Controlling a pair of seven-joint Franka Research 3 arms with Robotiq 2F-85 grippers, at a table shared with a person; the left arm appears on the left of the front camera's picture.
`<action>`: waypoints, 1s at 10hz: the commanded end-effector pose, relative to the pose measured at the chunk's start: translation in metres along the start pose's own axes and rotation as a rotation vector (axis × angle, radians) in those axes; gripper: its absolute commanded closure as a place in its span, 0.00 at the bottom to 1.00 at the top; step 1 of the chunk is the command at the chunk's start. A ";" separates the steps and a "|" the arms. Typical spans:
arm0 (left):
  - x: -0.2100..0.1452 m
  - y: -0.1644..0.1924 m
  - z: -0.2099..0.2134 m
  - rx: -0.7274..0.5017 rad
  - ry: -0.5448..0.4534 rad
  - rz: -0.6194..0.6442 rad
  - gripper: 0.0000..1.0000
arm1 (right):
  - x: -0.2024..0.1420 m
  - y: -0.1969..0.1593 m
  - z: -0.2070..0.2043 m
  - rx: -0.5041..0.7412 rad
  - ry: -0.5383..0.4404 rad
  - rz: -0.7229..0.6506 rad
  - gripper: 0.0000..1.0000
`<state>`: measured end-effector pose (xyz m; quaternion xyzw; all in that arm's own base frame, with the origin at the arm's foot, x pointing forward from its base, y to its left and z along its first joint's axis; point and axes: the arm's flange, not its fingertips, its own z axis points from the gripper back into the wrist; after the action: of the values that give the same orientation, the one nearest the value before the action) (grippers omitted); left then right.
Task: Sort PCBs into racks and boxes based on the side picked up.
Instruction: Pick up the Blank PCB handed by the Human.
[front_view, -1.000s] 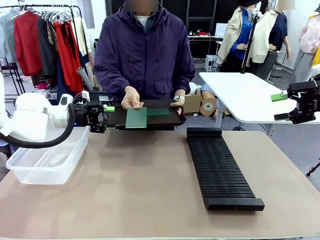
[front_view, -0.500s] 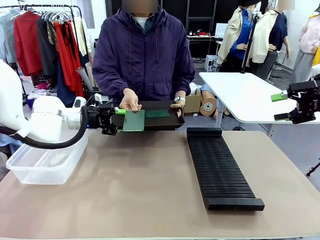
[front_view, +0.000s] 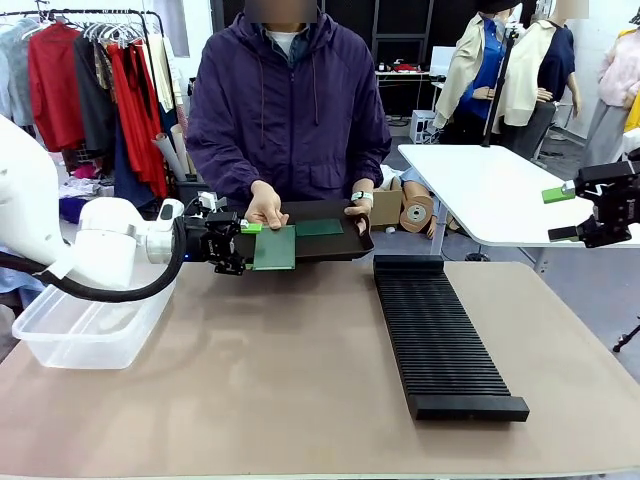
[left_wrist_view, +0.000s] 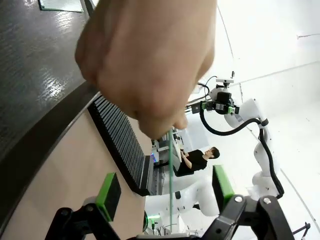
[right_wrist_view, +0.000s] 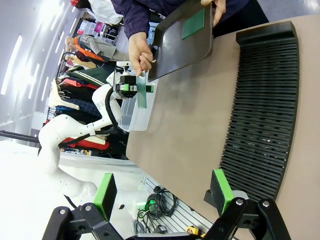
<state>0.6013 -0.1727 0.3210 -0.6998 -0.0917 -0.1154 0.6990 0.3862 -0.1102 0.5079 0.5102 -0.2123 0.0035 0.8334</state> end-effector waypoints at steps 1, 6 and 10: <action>-0.001 -0.004 -0.001 -0.049 0.033 -0.012 0.17 | 0.001 0.002 0.000 0.010 -0.005 -0.004 0.00; -0.002 -0.002 -0.002 -0.078 0.051 0.007 1.00 | 0.001 0.002 0.000 0.010 -0.005 -0.004 0.00; -0.001 -0.003 0.001 -0.080 0.049 0.009 1.00 | 0.001 0.002 0.000 0.010 -0.005 -0.004 0.00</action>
<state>0.5953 -0.1750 0.3205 -0.7204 -0.0710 -0.1284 0.6779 0.3862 -0.1102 0.5079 0.5102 -0.2123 0.0035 0.8334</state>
